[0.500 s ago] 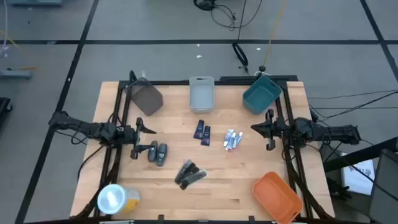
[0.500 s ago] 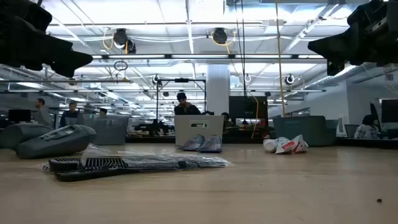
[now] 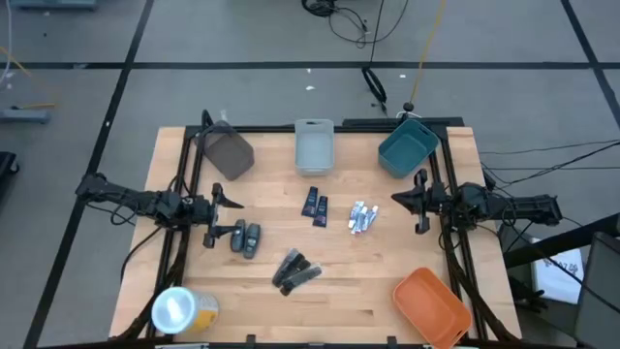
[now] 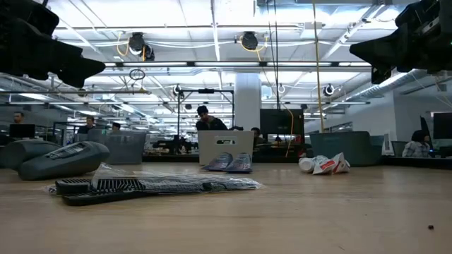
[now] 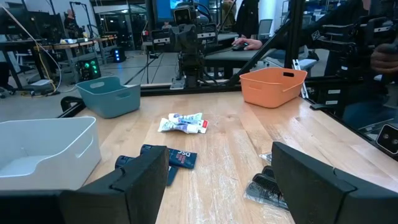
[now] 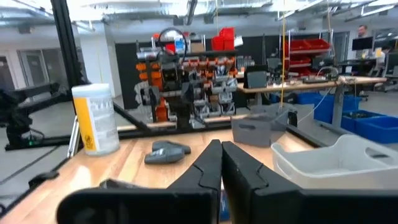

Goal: Pick & Place Travel size toiletries
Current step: Put the bottom white toothpaste into the orange bin

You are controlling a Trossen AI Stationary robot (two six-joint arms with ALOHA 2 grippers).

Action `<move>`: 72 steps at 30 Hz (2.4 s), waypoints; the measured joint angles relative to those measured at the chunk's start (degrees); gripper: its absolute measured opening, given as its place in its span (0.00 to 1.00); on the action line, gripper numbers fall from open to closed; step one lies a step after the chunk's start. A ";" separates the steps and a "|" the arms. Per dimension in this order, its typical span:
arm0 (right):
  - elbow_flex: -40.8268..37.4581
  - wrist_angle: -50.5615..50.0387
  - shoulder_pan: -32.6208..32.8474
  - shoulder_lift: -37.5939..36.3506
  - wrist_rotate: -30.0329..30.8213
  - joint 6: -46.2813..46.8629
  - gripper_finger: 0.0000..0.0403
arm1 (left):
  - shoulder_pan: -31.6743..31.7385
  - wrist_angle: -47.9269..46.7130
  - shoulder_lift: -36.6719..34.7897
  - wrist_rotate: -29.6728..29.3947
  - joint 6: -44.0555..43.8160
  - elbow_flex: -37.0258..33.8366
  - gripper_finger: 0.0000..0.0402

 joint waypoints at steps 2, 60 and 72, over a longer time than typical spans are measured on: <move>0.02 0.02 0.00 0.01 0.97 -1.34 0.01 | 0.00 0.00 0.01 0.00 0.01 0.00 0.70; 36.92 -26.84 -0.02 83.09 -5.18 -4.25 0.53 | 0.00 -0.02 0.02 0.01 0.02 -0.02 0.70; 36.76 -26.72 0.04 82.55 -5.91 -4.08 0.29 | 0.00 -0.02 0.02 0.01 0.02 0.00 0.70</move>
